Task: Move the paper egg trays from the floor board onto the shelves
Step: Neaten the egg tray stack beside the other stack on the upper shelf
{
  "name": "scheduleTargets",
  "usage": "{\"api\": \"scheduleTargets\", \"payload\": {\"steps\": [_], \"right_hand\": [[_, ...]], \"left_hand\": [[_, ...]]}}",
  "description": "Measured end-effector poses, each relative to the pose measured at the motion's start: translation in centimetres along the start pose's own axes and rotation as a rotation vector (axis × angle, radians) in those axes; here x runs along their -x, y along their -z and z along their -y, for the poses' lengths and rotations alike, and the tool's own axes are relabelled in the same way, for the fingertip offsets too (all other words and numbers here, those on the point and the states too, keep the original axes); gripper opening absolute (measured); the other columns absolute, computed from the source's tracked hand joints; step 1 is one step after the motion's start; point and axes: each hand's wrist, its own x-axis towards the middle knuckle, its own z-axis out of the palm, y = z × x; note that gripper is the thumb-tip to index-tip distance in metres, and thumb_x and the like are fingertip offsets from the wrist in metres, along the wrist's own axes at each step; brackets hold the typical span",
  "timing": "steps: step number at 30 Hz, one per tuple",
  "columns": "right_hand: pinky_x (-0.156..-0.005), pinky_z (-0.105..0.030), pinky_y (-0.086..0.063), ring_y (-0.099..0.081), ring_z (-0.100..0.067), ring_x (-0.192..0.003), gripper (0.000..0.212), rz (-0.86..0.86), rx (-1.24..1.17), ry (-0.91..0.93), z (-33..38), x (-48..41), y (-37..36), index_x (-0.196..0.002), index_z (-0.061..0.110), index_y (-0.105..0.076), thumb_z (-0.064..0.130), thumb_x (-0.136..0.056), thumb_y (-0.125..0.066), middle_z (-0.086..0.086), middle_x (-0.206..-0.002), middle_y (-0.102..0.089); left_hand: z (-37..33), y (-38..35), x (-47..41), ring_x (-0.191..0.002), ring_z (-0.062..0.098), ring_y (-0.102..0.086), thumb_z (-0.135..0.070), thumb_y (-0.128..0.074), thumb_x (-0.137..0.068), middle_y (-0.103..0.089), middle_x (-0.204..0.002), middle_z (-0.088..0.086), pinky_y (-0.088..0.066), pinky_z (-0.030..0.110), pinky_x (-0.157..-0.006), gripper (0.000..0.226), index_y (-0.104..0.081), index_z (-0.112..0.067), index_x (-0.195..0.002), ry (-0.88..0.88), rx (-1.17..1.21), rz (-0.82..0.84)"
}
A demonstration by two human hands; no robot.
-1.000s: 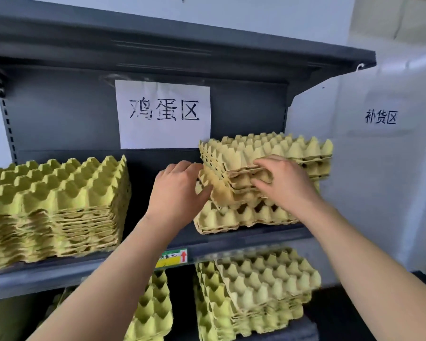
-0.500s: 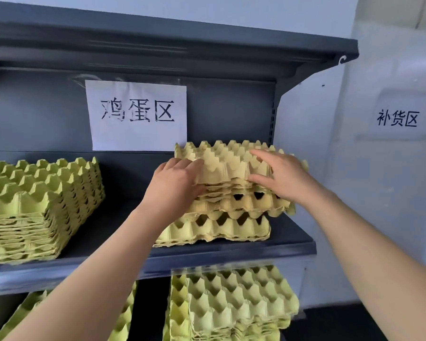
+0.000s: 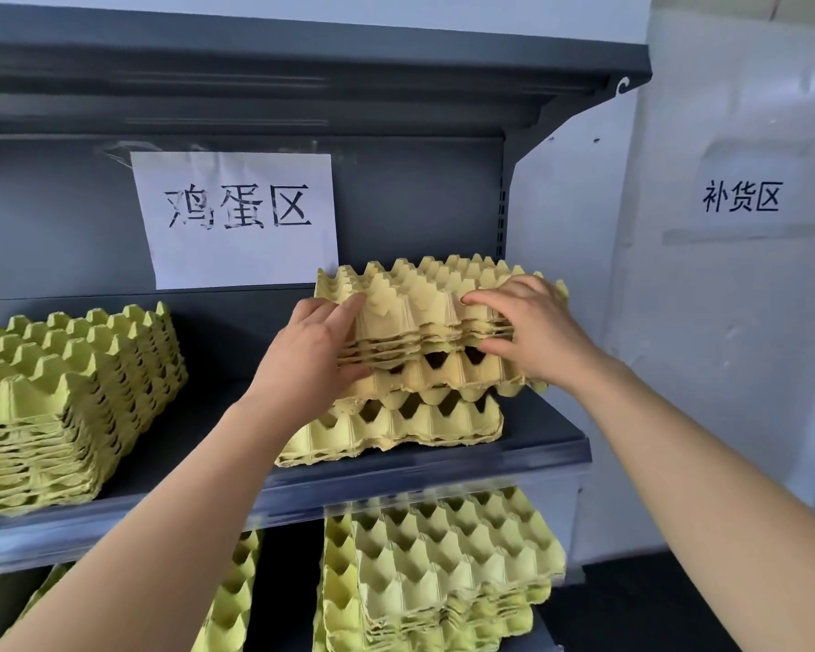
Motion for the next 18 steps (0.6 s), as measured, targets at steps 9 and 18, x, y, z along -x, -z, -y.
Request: {"api": "scheduleTargets", "payload": {"steps": [9, 18], "right_hand": [[-0.103, -0.038, -0.028, -0.036, -0.020, -0.125, 0.064, -0.113, -0.050, 0.071, 0.2, 1.0, -0.9, -0.138, 0.032, -0.042, 0.040, -0.081, -0.068, 0.001, -0.126, -0.055], [-0.106, -0.035, -0.026, -0.033, -0.021, -0.128, 0.074, -0.047, -0.042, 0.061, -1.6, 2.4, -2.0, -0.143, 0.021, -0.032, 0.043, -0.082, -0.067, -0.004, -0.129, -0.052]], "left_hand": [[0.5, -0.4, 1.0, -0.141, 0.021, -0.018, -0.047, -0.063, -0.084, -0.043, -0.144, 0.005, -0.021, 0.036, -0.114, 0.085, -0.018, -0.021, -0.151, -0.021, -0.087, -0.050], [-1.6, -2.2, 1.7, -0.135, 0.025, -0.030, -0.060, -0.059, -0.080, -0.054, -0.131, 0.005, -0.017, 0.037, -0.115, 0.085, -0.030, -0.015, -0.146, -0.067, -0.256, -0.065]]}}
